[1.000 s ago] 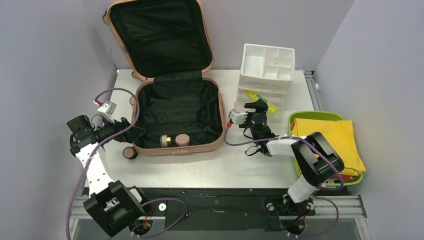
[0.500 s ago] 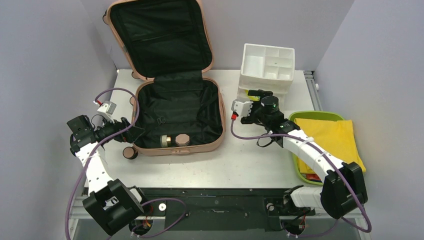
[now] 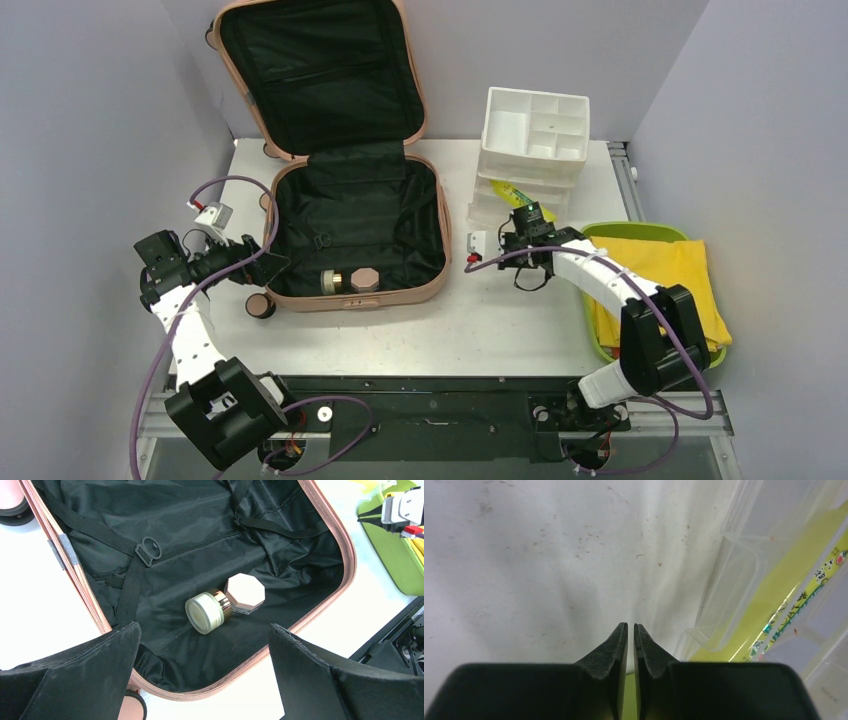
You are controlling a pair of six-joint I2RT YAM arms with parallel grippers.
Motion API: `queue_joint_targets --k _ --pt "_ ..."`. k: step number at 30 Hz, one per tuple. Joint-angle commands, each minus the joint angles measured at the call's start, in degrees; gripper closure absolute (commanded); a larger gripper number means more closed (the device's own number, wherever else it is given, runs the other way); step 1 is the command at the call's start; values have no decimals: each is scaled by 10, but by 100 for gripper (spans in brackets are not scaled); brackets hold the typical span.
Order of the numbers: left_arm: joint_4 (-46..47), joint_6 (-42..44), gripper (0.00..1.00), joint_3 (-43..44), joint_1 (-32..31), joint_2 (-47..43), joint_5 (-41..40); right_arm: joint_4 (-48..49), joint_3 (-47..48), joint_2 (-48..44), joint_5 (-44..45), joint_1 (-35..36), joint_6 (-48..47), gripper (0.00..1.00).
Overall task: Open, take out, and arrange the luggage
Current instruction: Close the drawer of the storage box.
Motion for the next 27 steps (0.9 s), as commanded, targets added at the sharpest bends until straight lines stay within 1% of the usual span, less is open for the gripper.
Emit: queue_joint_targets --k 1,4,9,14,18,19,20,21,23,25,27 --pt "-2 10 4 8 4 -5 23 41 45 23 53 -20 34 94" --pt "-3 10 4 8 4 -6 23 82 62 47 109 -32 43 96" --pt "-4 12 4 9 5 -6 23 147 68 53 143 -55 52 99" --pt "-4 13 4 9 5 -3 23 174 60 59 175 -65 42 100" --pt "-4 14 4 9 5 -1 23 177 63 69 183 -82 40 100" --pt "-4 13 4 9 5 0 23 162 66 72 184 -84 39 100" --pt "-4 13 4 10 5 0 23 145 77 73 173 -88 36 100" --pt "-4 13 4 10 5 1 24 86 85 72 126 -90 33 100" --pt "-4 13 4 10 5 1 24 4 104 64 36 -92 23 100" --pt "-4 13 4 10 4 2 24 -20 92 48 -13 -82 25 100" --pt "-4 13 4 10 5 3 24 4 63 30 -21 -64 27 100"
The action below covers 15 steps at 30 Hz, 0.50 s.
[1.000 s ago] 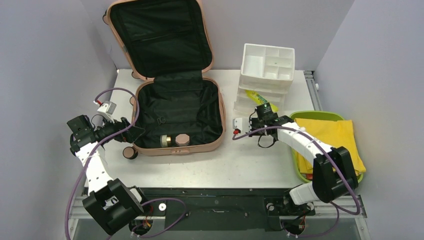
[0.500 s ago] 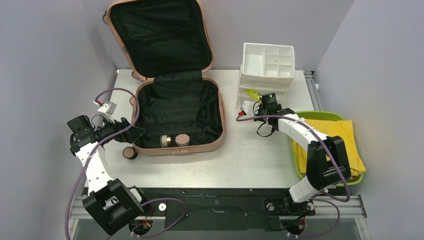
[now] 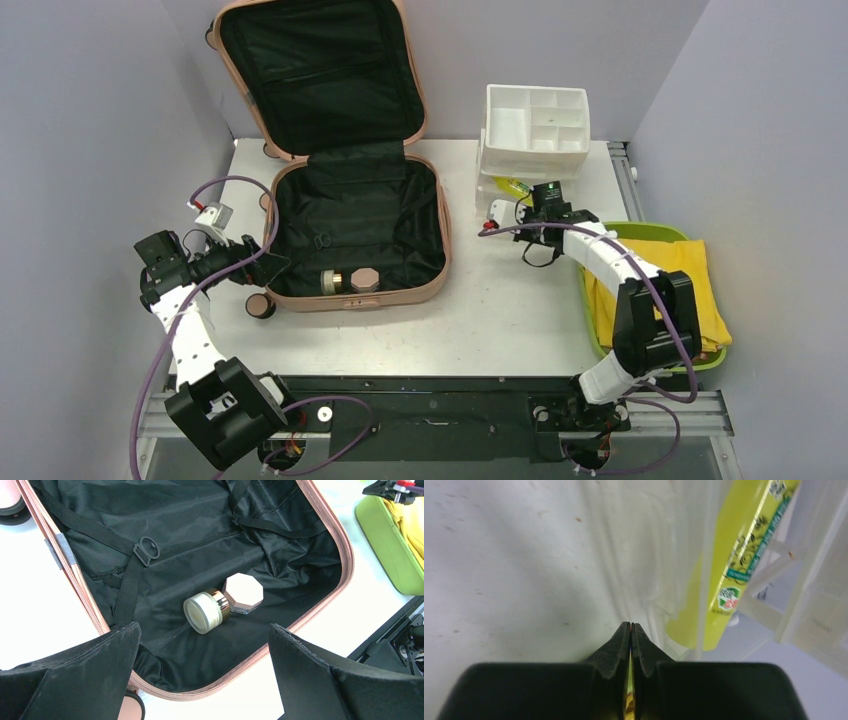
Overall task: Open, take out, and arrange the luggage
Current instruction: Close the drawer of the storage box.
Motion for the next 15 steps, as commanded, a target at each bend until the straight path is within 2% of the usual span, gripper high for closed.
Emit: queue_joint_targets --k 1,5,9,12,15 --pt "0 12 4 10 5 5 21 -28 -23 -43 -85 41 -6 100" --pt "0 10 4 11 4 8 22 70 -46 -28 -27 81 17 100" --pt "0 10 4 12 4 11 22 115 -29 -10 -3 134 47 100" --pt "-4 11 4 13 5 10 19 101 12 21 42 181 41 100" --pt "-7 15 4 12 5 6 17 80 39 54 84 187 34 100"
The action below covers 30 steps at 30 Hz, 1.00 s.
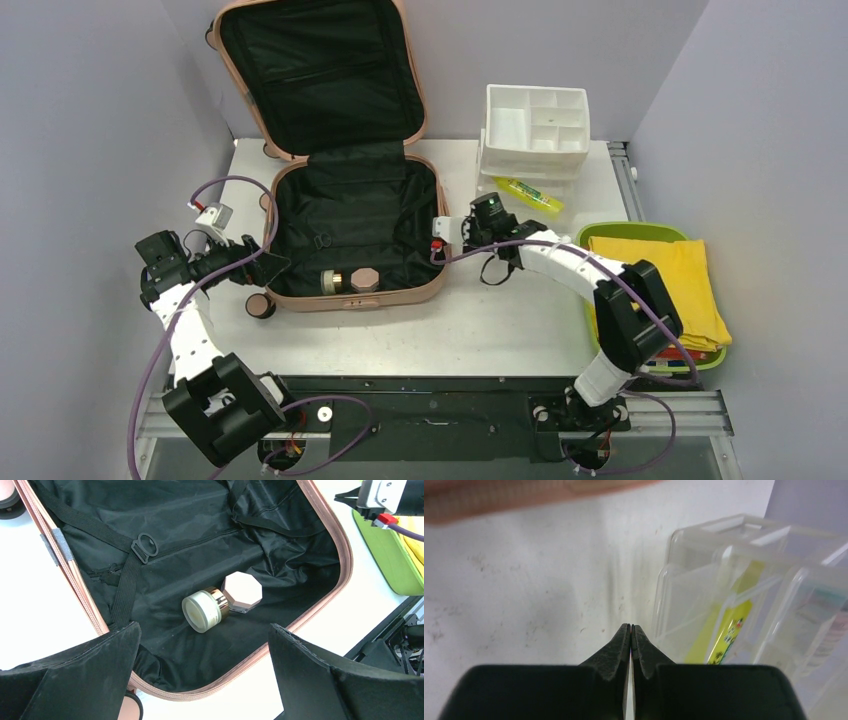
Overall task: Open, take out, and arrange the luggage
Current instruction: Close the drawer of the storage box.
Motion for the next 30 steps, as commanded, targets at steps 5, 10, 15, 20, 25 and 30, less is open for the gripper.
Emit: queue_joint_targets --k 5,10,15,20,25,30 --pt "-2 13 4 12 5 -5 15 -12 59 75 110 -29 -17 100" --pt "0 14 4 13 5 4 20 10 44 63 117 -129 -42 100" --pt "-1 15 4 14 5 7 24 10 59 59 98 -180 -48 100" --pt "-3 15 4 14 5 2 23 19 53 39 72 -157 -31 100" --pt "-3 14 4 13 5 -1 21 86 8 39 60 -134 -49 100" --pt "-2 14 4 13 5 1 19 215 -26 73 99 -129 -66 100"
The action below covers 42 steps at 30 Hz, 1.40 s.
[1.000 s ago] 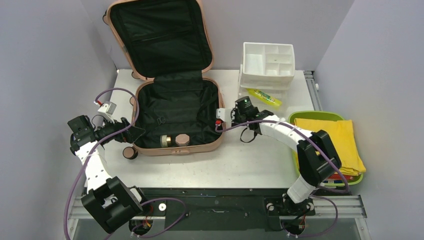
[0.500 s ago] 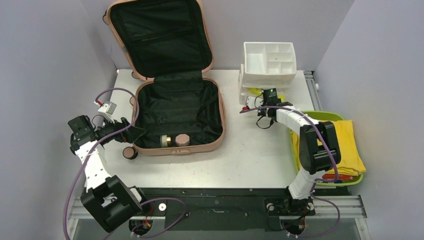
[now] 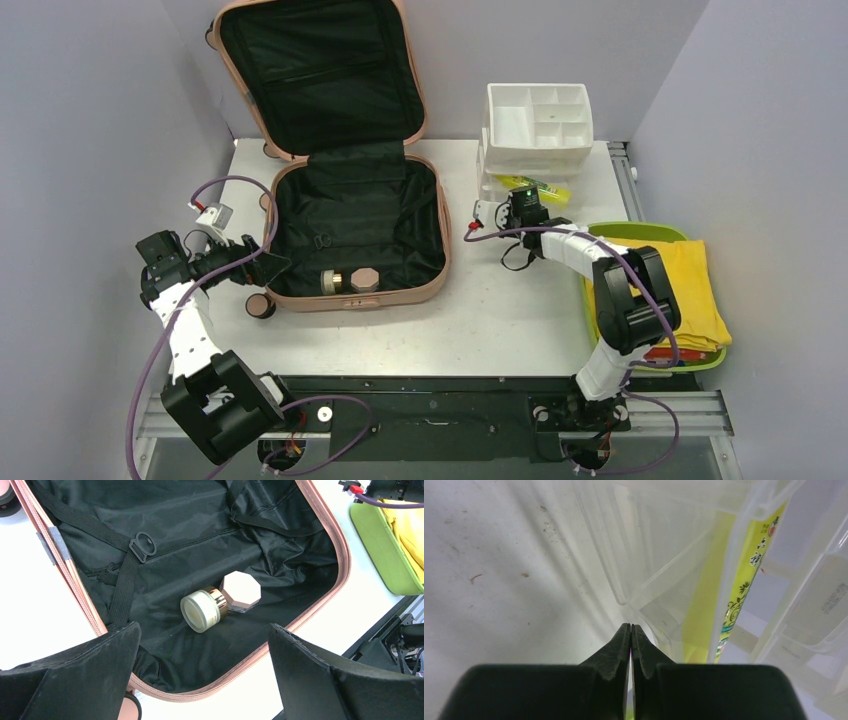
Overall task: Open, take out, and arrange the luggage
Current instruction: Close the drawer of the storage box.
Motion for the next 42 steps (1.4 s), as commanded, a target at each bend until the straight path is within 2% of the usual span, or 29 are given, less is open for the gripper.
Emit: queue_joint_targets --k 1,4,7,10,19,26,31,42 --pt "0 12 4 13 5 -7 15 151 -19 16 37 -3 -18 100" --pt "-1 12 4 13 5 -9 14 215 -14 45 62 -3 -25 100" --pt "1 11 4 11 5 -11 12 226 1 53 58 -3 -25 100" --pt "4 9 4 10 5 -11 11 190 36 56 33 1 -9 100" --pt "3 10 4 11 6 -9 9 119 121 123 38 2 -5 100" --pt "6 11 4 11 7 -5 11 -14 87 43 -70 -11 -27 100" --pt "7 11 4 11 7 0 12 13 81 32 -47 -18 -31 100" --pt "7 10 4 9 7 -2 5 98 164 124 21 -26 -29 100"
